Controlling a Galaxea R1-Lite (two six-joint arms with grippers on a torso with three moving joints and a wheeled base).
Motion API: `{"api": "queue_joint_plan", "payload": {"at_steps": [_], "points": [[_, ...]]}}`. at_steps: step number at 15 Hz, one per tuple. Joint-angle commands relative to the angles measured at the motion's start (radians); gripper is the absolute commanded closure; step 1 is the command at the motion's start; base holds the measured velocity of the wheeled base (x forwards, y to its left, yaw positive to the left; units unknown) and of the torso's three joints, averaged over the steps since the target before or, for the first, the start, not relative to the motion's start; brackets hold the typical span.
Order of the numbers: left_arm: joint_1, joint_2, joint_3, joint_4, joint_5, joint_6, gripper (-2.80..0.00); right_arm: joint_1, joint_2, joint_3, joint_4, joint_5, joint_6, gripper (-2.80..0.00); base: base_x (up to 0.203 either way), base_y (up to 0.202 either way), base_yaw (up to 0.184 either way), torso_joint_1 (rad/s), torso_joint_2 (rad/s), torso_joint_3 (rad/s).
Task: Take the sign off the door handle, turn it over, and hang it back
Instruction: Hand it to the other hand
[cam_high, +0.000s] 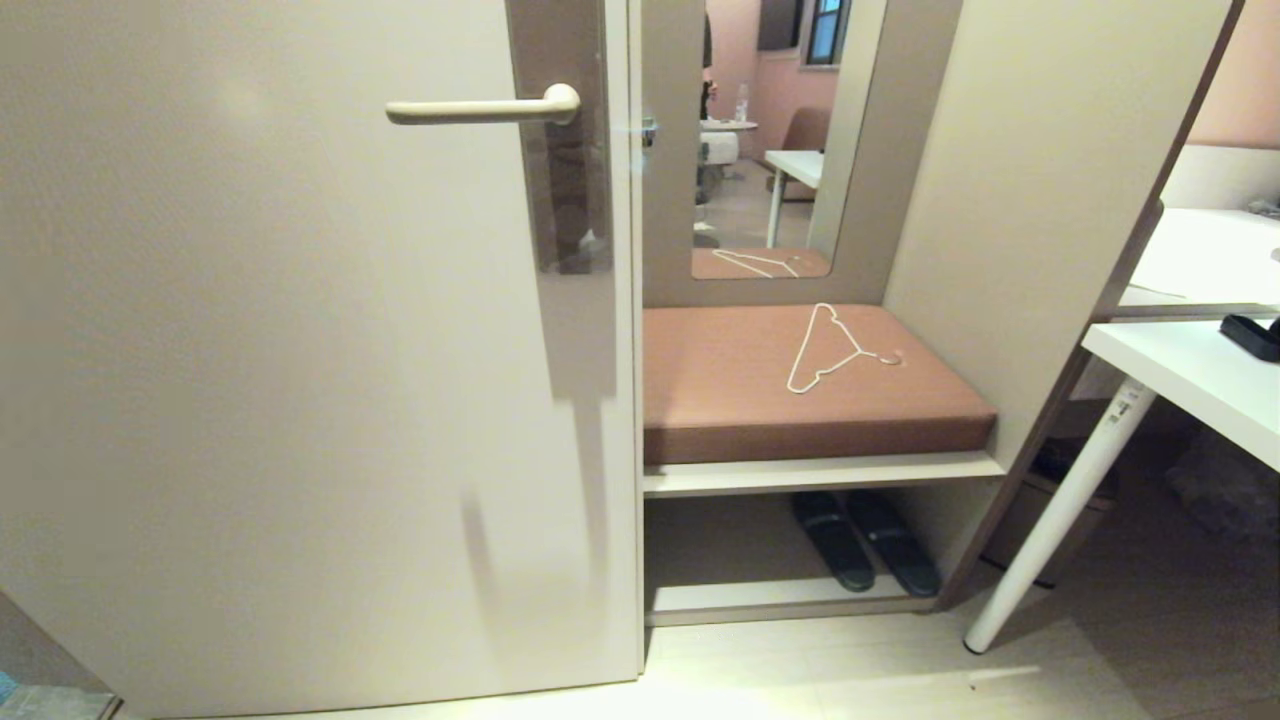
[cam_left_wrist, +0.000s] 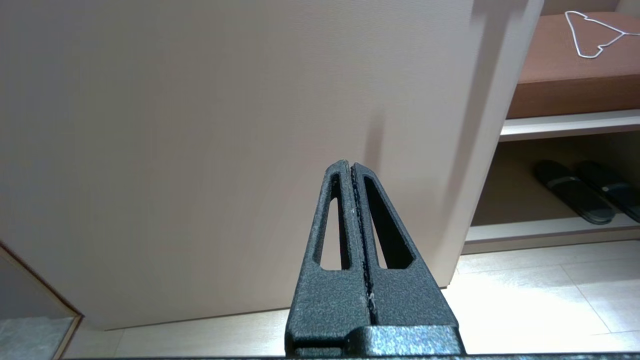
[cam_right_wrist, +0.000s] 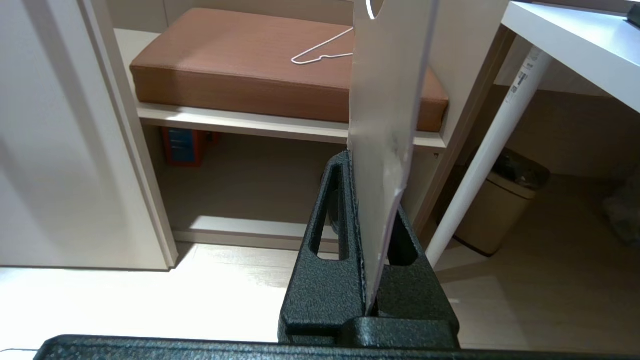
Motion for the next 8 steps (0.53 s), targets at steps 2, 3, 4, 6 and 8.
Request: {"api": "queue_joint_plan", "payload": {"at_steps": [2, 3, 4, 6, 8], "points": [[0.000, 0.001, 0.000, 0.000, 0.001, 0.000, 0.00, 0.000, 0.001, 0.000, 0.000, 0.001, 0.012, 0.00, 0.000, 0.000, 0.000, 0.000, 0.00, 0.000], [0.000, 0.001, 0.000, 0.000, 0.001, 0.000, 0.00, 0.000, 0.001, 0.000, -0.001, -0.003, 0.033, 0.00, 0.000, 0.000, 0.000, 0.000, 0.00, 0.000], [0.000, 0.001, 0.000, 0.000, 0.001, 0.000, 0.00, 0.001, 0.001, 0.000, -0.002, -0.005, 0.053, 0.00, 0.000, 0.000, 0.000, 0.000, 0.00, 0.000], [0.000, 0.001, 0.000, 0.000, -0.001, 0.001, 0.00, 0.000, 0.001, 0.000, -0.003, -0.015, 0.075, 0.00, 0.000, 0.000, 0.000, 0.000, 0.00, 0.000], [0.000, 0.001, 0.000, 0.000, 0.001, 0.000, 0.00, 0.000, 0.001, 0.000, -0.003, -0.015, 0.076, 0.00, 0.000, 0.000, 0.000, 0.000, 0.00, 0.000]]}}
